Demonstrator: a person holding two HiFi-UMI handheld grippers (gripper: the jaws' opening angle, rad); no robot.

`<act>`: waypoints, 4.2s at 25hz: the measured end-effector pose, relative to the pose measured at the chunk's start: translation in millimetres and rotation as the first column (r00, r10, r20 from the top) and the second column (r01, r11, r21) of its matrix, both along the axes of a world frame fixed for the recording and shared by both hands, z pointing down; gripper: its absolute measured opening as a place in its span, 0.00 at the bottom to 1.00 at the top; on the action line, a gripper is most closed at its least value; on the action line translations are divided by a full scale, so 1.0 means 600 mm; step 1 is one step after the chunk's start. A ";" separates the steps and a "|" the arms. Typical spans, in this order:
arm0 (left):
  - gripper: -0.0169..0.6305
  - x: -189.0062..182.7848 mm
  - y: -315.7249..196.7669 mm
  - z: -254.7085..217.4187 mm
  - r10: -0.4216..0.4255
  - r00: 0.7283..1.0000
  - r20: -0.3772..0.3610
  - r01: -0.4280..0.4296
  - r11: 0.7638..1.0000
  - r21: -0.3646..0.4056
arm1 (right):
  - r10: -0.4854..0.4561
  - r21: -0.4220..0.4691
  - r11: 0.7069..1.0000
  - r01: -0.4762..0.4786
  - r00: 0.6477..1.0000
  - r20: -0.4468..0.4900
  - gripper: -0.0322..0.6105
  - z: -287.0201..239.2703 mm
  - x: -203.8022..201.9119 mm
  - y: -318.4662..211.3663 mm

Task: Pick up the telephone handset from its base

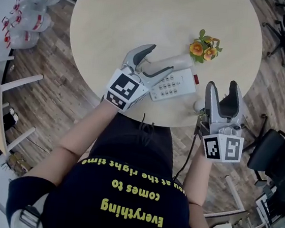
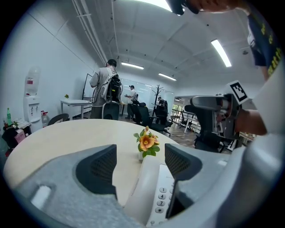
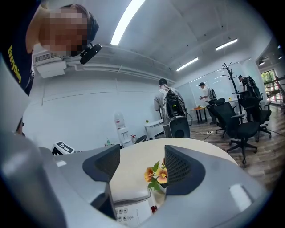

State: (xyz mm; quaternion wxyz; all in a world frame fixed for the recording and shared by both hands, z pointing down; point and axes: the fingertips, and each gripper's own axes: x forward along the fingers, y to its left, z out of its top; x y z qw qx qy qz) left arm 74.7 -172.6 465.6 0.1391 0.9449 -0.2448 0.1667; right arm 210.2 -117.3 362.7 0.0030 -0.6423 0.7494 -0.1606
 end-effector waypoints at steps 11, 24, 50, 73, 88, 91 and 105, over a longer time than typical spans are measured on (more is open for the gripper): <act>0.55 0.025 0.022 0.117 0.062 0.992 0.106 -0.052 0.994 -0.096 | -0.027 0.000 1.000 0.027 0.999 0.022 0.53 0.001 -0.002 -0.003; 0.55 0.063 0.042 0.178 0.218 0.949 0.228 -0.196 0.974 -0.116 | -0.055 -0.009 0.998 0.055 0.998 0.035 0.53 0.007 -0.005 -0.014; 0.36 0.056 0.049 0.186 0.309 0.890 0.337 -0.282 0.951 -0.128 | -0.071 -0.007 0.997 0.072 0.997 0.039 0.53 0.001 -0.006 -0.029; 0.36 0.000 -0.016 0.099 0.090 0.966 0.242 -0.081 0.996 -0.047 | -0.100 0.035 0.994 0.100 0.995 0.025 0.53 -0.035 -0.027 -0.038; 0.36 -0.072 -0.034 -0.022 -0.068 0.990 0.124 0.058 0.995 0.082 | -0.135 0.071 0.988 0.134 0.991 0.000 0.53 -0.060 -0.052 -0.032; 0.36 -0.086 -0.036 -0.058 -0.091 0.991 0.095 0.079 0.990 0.117 | -0.138 0.078 0.987 0.138 0.990 -0.005 0.53 -0.065 -0.056 -0.030; 0.36 -0.144 -0.027 -0.185 -0.203 0.978 -0.053 0.210 0.949 0.235 | -0.134 0.128 0.981 0.143 0.988 -0.079 0.53 -0.110 -0.053 -0.006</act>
